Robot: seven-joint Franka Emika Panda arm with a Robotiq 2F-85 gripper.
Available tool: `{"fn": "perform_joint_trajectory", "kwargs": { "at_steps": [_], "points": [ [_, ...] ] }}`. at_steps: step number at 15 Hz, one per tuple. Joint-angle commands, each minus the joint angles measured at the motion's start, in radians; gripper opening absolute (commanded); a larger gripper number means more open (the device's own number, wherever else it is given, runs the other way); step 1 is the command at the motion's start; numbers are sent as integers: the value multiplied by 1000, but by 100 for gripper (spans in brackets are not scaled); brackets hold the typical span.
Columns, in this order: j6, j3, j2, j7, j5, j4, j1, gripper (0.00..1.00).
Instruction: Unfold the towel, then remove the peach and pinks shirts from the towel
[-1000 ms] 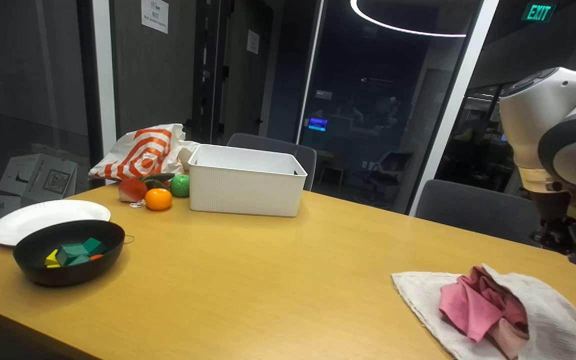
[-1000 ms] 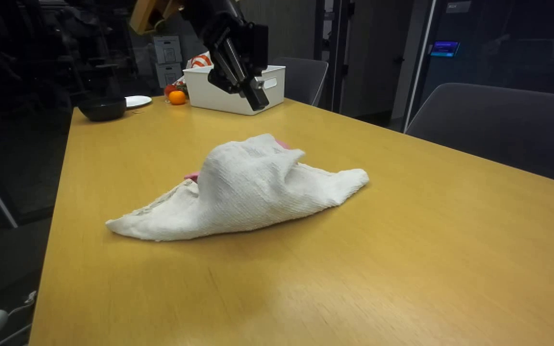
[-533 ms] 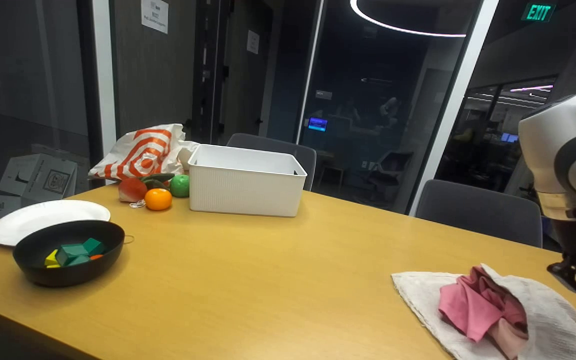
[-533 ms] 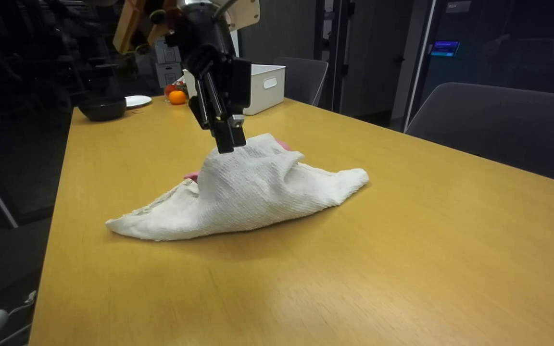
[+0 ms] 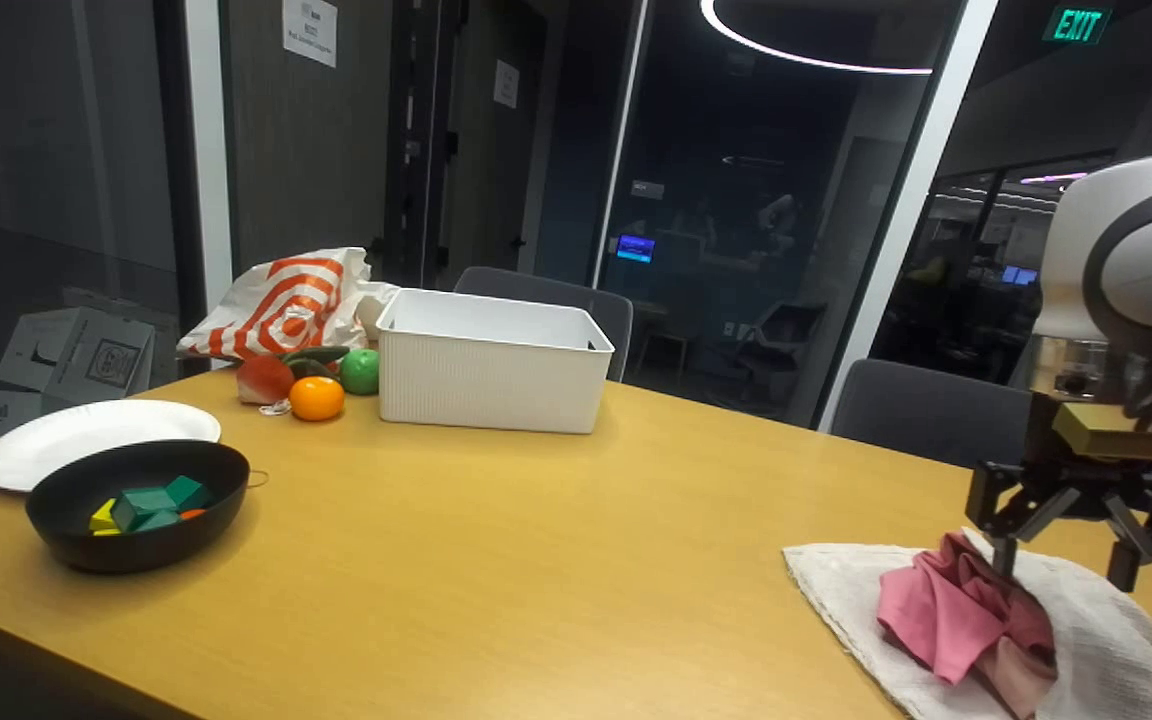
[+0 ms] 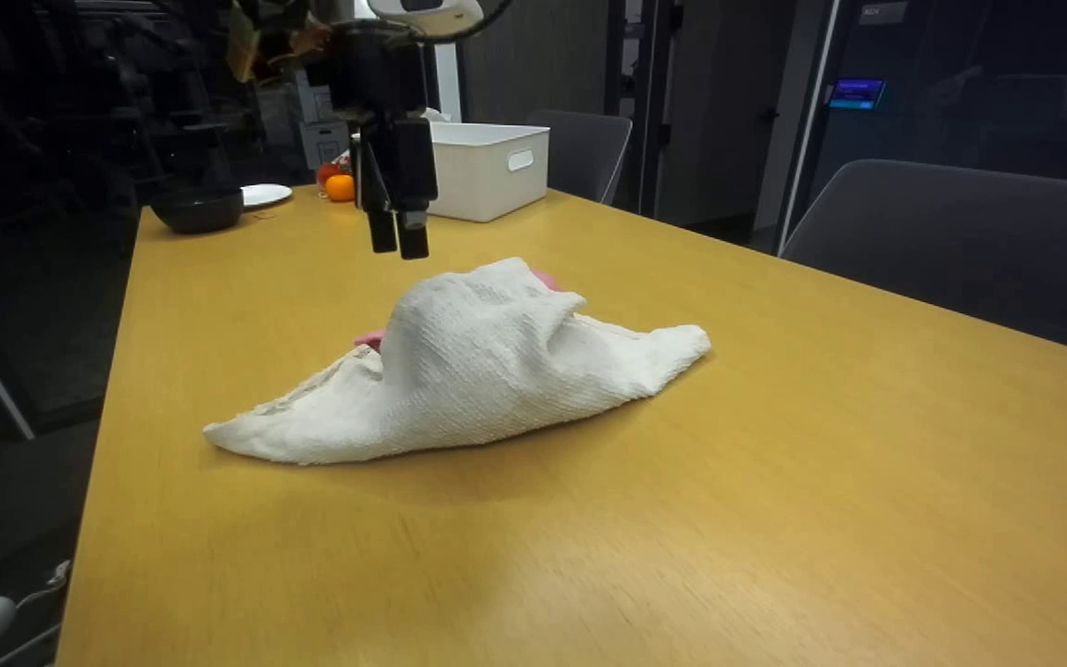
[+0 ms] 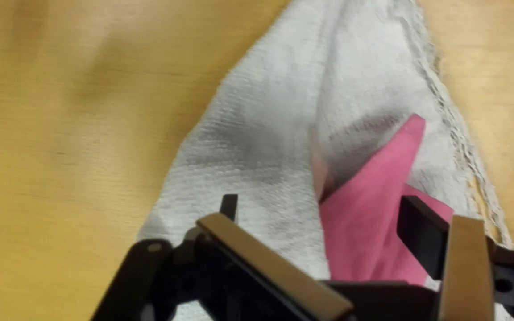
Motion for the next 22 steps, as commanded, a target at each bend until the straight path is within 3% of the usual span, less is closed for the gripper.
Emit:
{"fn": "perform_joint_trajectory", "kwargs": {
  "at_steps": [1,4,9,19,22],
  "points": [
    [252,43,6,111,-16,-65,-2,100],
    [409,86,17,219,-196,-113,-18,100],
    [315,116,-38,401,-458,-133,-29,100],
    [190,92,-24,430,-487,-179,-24,100],
    [177,94,-28,460,-558,-195,-30,100]
  ]
}}
